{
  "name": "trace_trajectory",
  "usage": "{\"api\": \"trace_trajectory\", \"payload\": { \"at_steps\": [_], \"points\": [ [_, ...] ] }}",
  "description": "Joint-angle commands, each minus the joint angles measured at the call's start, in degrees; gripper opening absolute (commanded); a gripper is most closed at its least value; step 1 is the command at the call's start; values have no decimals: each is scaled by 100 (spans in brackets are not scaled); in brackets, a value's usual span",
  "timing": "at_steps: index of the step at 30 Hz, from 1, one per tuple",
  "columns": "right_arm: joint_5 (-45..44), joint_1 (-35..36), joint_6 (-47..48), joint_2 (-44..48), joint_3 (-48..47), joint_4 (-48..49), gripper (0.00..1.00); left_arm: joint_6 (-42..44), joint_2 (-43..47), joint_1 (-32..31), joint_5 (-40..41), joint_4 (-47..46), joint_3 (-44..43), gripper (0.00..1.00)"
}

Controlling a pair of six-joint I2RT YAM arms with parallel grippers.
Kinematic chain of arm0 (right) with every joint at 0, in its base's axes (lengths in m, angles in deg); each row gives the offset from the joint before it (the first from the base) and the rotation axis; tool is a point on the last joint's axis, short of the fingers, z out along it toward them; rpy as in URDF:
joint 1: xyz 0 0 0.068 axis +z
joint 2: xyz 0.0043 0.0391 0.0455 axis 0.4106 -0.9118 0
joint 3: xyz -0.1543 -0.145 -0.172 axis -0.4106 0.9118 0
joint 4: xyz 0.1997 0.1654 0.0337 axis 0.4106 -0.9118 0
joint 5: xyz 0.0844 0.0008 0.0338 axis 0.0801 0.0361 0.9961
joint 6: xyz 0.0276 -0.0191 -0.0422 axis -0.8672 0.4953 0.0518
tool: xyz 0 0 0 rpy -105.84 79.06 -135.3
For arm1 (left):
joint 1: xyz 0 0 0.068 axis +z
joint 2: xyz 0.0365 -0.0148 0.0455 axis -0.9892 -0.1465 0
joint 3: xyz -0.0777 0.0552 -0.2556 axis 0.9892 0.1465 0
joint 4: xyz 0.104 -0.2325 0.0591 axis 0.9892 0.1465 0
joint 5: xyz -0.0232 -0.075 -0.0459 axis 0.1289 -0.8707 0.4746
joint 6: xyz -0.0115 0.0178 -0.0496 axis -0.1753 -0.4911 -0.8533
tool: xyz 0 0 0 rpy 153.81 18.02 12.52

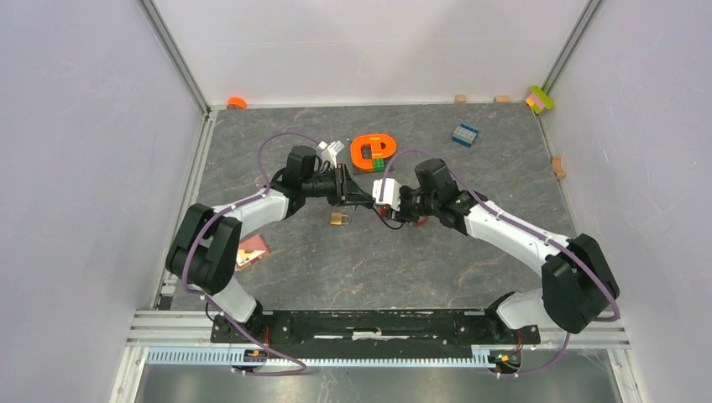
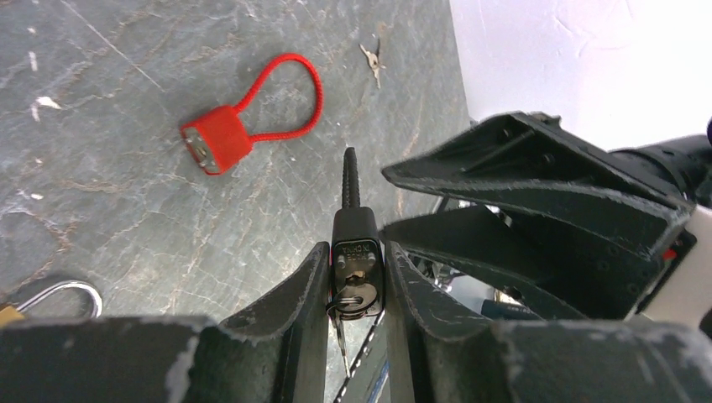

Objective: Unlock with the key
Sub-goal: Unlock the lock.

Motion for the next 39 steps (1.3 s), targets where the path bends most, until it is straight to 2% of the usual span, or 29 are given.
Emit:
{"api": "trace_trajectory", "payload": {
  "at_steps": [1,5,8,12,13,18,25,32,39],
  "points": [
    [-209,-20,-87,-256,-326,345,46,-47,54,-85,-500,-475,-57,2],
    [-209,7,-73,-390,-356,457,44,-96,67,-163,-650,-603,-59,2],
    [-159,69,-72,-514,-390,491,37,-212,33,-196,-720,-767,-32,2],
    [62,198,-91,-522,-304,583,6,-421,-4,-196,-668,-1006,28,2],
    [88,256,-100,-484,-254,671,0,-497,-6,-197,-607,-1091,64,2],
    [240,533,-2,-315,-102,851,0,-661,-80,-196,-60,-896,90,2],
    [540,940,457,-153,-75,598,0,-249,-204,-214,700,-95,59,2],
    [43,869,367,-47,27,588,0,20,-168,-165,962,173,38,2],
    [-183,443,201,110,167,491,0,97,-37,179,1025,217,98,2]
  ]
}}
